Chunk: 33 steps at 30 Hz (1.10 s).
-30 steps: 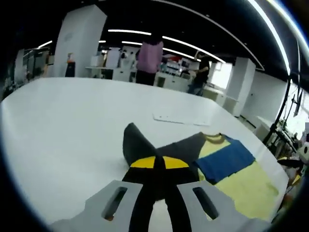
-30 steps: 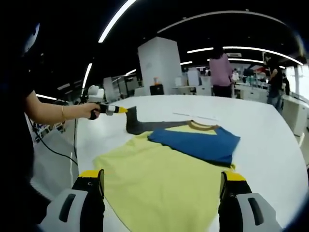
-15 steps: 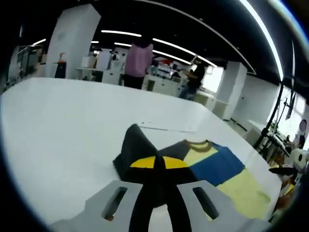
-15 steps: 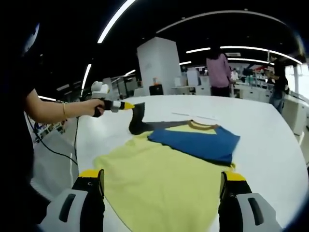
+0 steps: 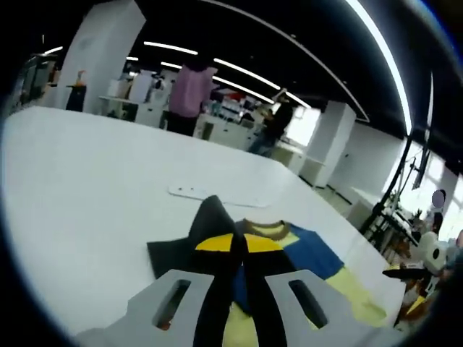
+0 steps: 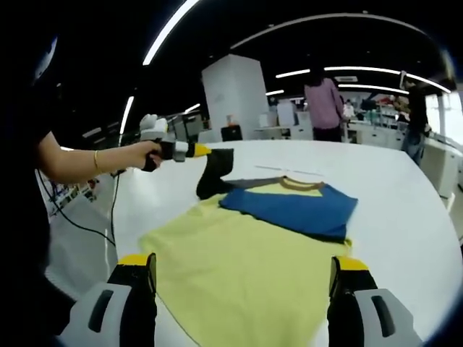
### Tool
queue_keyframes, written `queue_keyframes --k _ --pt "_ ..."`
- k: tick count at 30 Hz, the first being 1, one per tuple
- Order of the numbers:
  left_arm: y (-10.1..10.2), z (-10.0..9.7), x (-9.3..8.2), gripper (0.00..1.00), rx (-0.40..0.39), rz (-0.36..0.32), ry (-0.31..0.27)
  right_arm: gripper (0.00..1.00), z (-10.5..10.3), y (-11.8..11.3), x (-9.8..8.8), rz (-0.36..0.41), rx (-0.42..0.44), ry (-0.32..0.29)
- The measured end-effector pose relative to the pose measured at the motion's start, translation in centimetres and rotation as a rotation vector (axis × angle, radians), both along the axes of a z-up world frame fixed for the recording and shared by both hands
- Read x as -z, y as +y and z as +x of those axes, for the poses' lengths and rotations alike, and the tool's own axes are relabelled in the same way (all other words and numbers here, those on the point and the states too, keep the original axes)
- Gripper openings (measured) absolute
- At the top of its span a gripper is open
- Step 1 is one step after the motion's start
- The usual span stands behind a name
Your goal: Fold the garment on the visible template until the final outline fits inside the template.
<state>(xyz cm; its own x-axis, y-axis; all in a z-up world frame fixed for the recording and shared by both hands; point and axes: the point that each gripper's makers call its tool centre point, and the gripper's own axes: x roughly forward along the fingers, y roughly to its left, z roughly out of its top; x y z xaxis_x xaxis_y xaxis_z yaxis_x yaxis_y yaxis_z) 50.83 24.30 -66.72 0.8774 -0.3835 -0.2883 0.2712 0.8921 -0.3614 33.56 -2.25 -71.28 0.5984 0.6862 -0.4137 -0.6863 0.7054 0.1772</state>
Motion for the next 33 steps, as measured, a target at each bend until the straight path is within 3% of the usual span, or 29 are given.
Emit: queue_keyframes --k 20,33 --pt "-5.6 2.7 -1.5 0.01 0.072 -0.067 -0.043 0.99 -0.2 -0.3 -0.2 0.01 0.015 0.006" --pt "-10.1 3.1 -1.0 0.01 0.158 -0.037 -0.053 0.99 0.0 0.0 -0.5 0.031 0.016 0.008"
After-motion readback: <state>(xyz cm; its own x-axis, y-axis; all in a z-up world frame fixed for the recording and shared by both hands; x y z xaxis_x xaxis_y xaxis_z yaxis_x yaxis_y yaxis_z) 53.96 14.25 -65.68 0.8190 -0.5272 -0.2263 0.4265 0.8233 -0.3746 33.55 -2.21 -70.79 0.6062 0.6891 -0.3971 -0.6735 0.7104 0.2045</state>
